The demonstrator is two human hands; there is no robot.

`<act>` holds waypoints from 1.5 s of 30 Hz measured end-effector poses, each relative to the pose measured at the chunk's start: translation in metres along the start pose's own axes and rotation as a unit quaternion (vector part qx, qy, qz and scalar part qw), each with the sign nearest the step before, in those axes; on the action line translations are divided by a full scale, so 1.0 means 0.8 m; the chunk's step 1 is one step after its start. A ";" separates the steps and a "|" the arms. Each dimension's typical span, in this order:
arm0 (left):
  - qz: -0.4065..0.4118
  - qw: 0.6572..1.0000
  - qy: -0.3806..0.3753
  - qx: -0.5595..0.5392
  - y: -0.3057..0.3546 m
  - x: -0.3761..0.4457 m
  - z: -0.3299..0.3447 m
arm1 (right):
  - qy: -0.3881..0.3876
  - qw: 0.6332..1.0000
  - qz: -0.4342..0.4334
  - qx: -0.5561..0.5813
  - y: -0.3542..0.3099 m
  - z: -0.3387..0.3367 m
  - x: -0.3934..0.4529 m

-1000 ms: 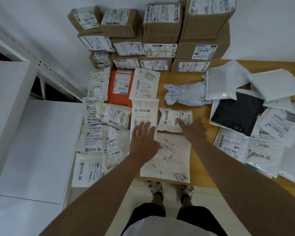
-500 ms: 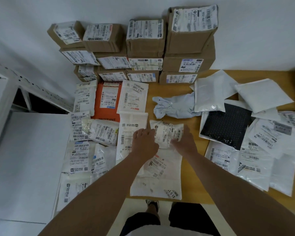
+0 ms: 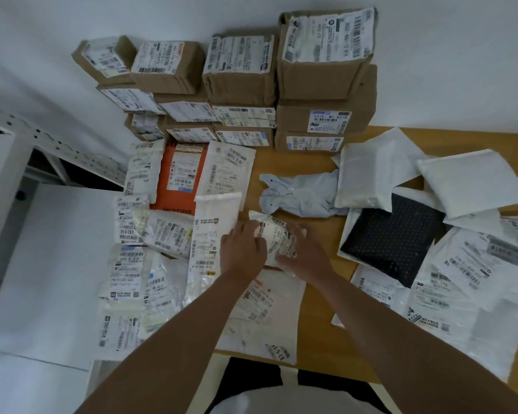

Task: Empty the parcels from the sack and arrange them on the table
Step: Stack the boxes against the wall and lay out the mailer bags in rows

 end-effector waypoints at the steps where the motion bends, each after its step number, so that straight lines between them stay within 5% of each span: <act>1: -0.002 1.000 0.007 -0.004 -0.001 0.000 -0.001 | -0.001 1.000 -0.005 0.002 0.001 0.000 0.000; 6: 0.045 0.998 0.032 0.025 -0.018 -0.009 -0.008 | 0.003 0.999 0.037 -0.033 0.012 0.011 -0.009; 10: -0.046 0.994 0.097 0.010 -0.041 -0.008 -0.029 | 0.005 0.991 0.054 -0.119 0.010 0.007 -0.014; 18: -0.107 0.983 -0.100 0.108 -0.091 -0.020 -0.034 | -0.023 0.958 -0.022 -0.284 -0.026 0.008 -0.009; 25: -0.099 0.980 -0.120 0.123 -0.099 -0.022 -0.035 | 0.018 0.930 -0.071 -0.360 -0.027 0.011 0.003; 27: -0.101 0.981 -0.119 0.116 -0.098 -0.022 -0.035 | 0.013 0.957 -0.050 -0.284 -0.028 0.006 0.003; 30: -0.107 0.982 -0.114 0.102 -0.096 -0.023 -0.034 | -0.034 0.995 0.093 0.005 -0.035 0.021 -0.004; 32: -0.108 0.984 -0.103 0.092 -0.095 -0.025 -0.034 | -0.002 0.963 0.186 0.197 -0.034 0.051 -0.004; 35: -0.100 0.986 -0.096 0.096 -0.096 -0.023 -0.034 | 0.079 0.926 0.246 0.274 -0.071 0.070 -0.011; 40: -0.103 0.986 -0.091 0.099 -0.100 -0.022 -0.034 | 0.167 0.964 0.159 0.134 -0.105 0.080 -0.025; 45: -0.094 0.989 -0.077 0.080 -0.097 -0.027 -0.033 | 0.149 0.983 0.051 -0.096 -0.083 0.097 -0.042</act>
Point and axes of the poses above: each hand's wrist, its own x-axis towards the middle knuckle, its own z-axis out of the palm, y = z × x, the point moved 2 cm from there along x, towards the middle knuckle, and after that the axes turned 10 degrees about -x, right-handed, at the moved point
